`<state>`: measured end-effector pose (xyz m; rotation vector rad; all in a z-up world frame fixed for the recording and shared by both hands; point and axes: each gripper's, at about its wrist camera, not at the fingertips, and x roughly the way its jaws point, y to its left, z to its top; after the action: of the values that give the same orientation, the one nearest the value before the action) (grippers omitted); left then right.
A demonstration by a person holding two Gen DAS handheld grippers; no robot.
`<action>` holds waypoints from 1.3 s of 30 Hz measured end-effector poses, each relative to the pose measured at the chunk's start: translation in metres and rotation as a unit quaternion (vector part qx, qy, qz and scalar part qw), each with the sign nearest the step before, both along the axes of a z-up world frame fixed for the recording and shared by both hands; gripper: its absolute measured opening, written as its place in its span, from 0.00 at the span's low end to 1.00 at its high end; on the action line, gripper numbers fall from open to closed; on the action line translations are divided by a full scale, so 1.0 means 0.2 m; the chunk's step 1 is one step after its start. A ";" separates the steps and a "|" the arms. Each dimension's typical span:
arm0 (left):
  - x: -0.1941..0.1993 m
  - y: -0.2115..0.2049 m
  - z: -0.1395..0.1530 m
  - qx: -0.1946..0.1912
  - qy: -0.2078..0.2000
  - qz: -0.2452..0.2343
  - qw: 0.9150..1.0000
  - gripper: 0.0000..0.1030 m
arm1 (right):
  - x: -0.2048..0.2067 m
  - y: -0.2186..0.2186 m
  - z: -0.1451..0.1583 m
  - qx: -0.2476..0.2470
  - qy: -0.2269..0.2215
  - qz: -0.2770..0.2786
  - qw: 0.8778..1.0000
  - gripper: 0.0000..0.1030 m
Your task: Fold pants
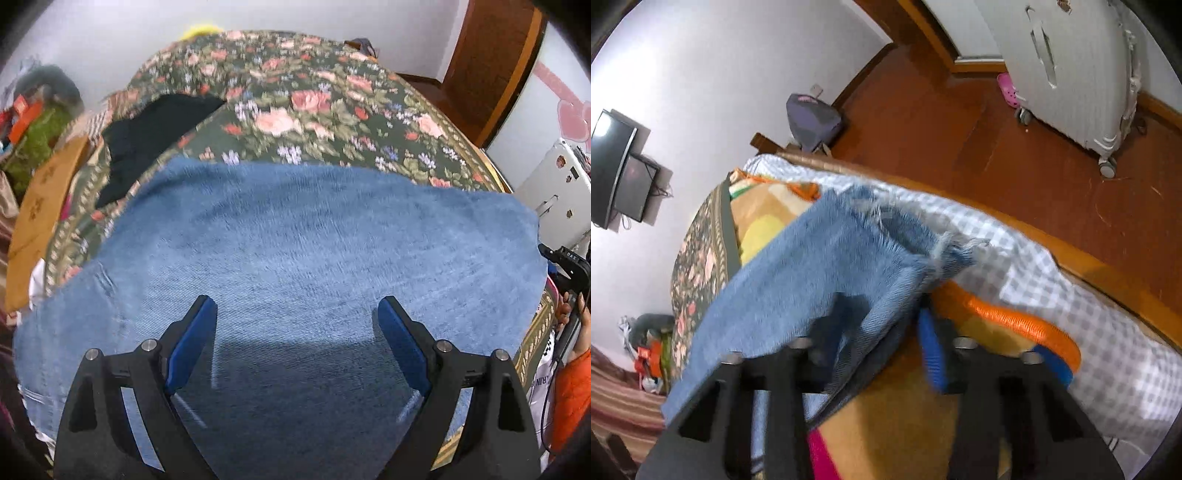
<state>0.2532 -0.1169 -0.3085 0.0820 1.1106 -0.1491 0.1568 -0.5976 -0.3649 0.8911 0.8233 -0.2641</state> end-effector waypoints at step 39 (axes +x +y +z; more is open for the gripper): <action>-0.38 0.36 0.49 -0.009 -0.160 0.044 0.986 0.87 | 0.17 1.67 0.63 -0.068 -0.162 0.458 0.872 0.07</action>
<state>0.1772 -0.0454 -0.2101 0.0387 0.7907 -0.0643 0.1902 -0.2636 -0.2393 0.3190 0.8127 0.6427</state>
